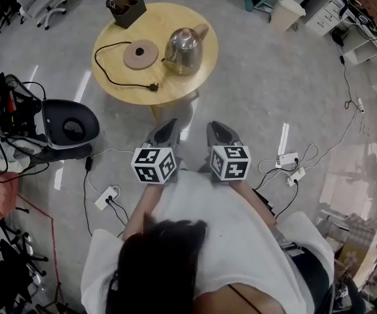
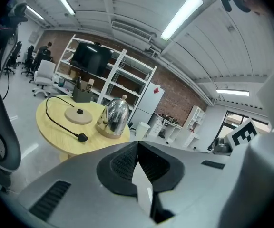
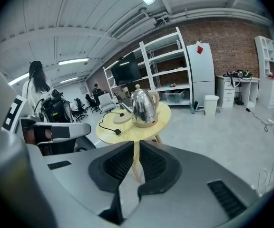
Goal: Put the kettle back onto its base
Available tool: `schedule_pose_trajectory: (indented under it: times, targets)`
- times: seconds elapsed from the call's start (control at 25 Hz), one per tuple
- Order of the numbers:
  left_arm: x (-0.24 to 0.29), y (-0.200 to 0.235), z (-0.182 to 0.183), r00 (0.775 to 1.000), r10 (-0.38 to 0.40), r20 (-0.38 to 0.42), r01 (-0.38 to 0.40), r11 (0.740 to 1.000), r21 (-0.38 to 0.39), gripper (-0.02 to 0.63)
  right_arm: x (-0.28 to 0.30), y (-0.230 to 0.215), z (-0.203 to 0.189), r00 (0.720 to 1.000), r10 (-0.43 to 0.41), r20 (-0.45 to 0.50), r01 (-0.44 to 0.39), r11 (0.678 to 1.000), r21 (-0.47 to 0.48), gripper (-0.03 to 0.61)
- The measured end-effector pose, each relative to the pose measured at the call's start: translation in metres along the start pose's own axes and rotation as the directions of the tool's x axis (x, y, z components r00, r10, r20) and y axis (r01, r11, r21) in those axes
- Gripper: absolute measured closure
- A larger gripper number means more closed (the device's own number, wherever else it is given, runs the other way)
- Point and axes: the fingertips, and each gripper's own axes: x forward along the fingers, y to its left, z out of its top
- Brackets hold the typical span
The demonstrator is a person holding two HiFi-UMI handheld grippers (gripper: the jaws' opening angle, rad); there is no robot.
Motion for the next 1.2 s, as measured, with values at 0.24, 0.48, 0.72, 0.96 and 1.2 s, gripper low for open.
schedule_pose_trajectory:
  times: [0.24, 0.48, 0.72, 0.96, 1.2]
  targets:
    - [-0.001, 0.006, 0.012, 1.0, -0.012, 0.009, 0.012, 1.0, 0.009, 0.586, 0.004, 0.003, 0.009, 1.0, -0.002, 0.006, 0.002, 1.0, 0.027, 0.549]
    - [-0.001, 0.009, 0.017, 0.999, -0.028, 0.017, 0.028, 0.999, 0.017, 0.587, 0.006, 0.011, 0.012, 1.0, 0.015, 0.02, -0.015, 1.0, 0.026, 0.549]
    - [-0.004, 0.011, 0.018, 0.999, -0.019, 0.026, 0.019, 1.0, -0.003, 0.586, 0.005, 0.012, 0.01, 1.0, 0.017, 0.013, -0.017, 1.0, 0.025, 0.549]
    - [-0.002, 0.017, 0.021, 0.999, 0.007, 0.037, -0.006, 1.0, -0.017, 0.587, 0.008, 0.005, 0.013, 0.999, 0.025, 0.02, -0.026, 0.998, 0.049, 0.549]
    - [0.004, 0.026, 0.032, 0.998, 0.042, 0.049, -0.041, 0.999, -0.014, 0.587, 0.022, 0.002, 0.03, 0.998, 0.047, 0.036, -0.048, 0.999, 0.024, 0.549]
